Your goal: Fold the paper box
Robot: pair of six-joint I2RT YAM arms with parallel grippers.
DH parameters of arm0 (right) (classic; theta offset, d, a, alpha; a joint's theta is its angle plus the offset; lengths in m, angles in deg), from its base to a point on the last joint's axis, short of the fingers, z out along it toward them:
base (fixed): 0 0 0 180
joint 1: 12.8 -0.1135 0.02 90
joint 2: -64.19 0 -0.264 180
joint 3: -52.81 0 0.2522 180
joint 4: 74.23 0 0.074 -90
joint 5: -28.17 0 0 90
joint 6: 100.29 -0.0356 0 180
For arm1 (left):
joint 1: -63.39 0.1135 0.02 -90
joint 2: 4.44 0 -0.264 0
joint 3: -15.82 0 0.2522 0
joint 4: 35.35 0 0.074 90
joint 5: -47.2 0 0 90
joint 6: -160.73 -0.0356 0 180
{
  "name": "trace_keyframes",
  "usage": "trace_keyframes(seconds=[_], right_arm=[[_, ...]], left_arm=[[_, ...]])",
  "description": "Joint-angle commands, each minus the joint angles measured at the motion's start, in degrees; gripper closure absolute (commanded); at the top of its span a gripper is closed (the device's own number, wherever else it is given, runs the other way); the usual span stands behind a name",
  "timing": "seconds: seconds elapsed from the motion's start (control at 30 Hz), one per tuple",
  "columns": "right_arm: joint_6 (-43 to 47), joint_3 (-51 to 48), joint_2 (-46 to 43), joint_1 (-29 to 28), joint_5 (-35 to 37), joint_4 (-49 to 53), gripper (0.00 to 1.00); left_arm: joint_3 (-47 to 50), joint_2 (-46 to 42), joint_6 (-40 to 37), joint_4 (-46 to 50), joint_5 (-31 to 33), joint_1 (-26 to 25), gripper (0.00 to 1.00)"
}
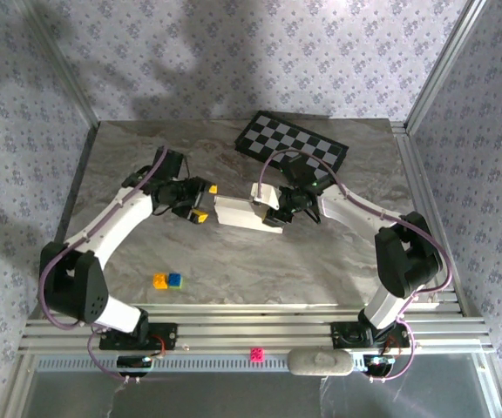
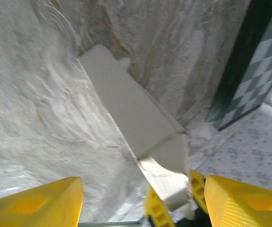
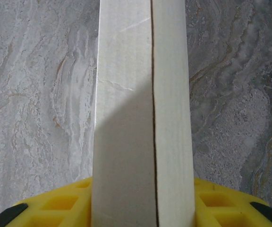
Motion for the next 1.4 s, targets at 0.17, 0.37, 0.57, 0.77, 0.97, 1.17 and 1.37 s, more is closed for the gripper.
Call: trace_keyframes(seconds=[0.17,0.37,0.57,0.77,0.97,1.17,1.37], right_arm=[[0.43,0.5,0.64,0.39,-0.34,0.23,0.58],[0.29,0.5,0.72,0.37,-0.47,0.36,0.58],[0.16,0.5,0.79,0.28,-0.47,0.36,0.58],[0.2,0.5,1.05,0.2,-0.48,0.28,0.57],[0.1,0.68,1.33,0.32,-0.56,0.28,0.58],[0.04,0.86,1.46,0.4,-0.74,0.19,0.58],[-0.05,0.68,1.44,0.48,-0.81,0.27,0.58]], left_arm=[[-6.2,3.26,18.12,1.23,3.53,-2.68,0.27],[-4.09,6.6,22.11,-6.25,2.63,-4.95,0.26],[-7.51,8.84,21.07,1.66,2.64,-6.01,0.26],[-8.17,12.4,21.5,2.18,1.72,-7.05,0.25],[-8.89,10.87,21.96,6.04,3.54,-6.84,0.26],[-13.13,7.76,21.05,11.34,6.41,-4.91,0.26],[-12.4,4.69,21.49,12.38,6.03,-3.88,0.26]])
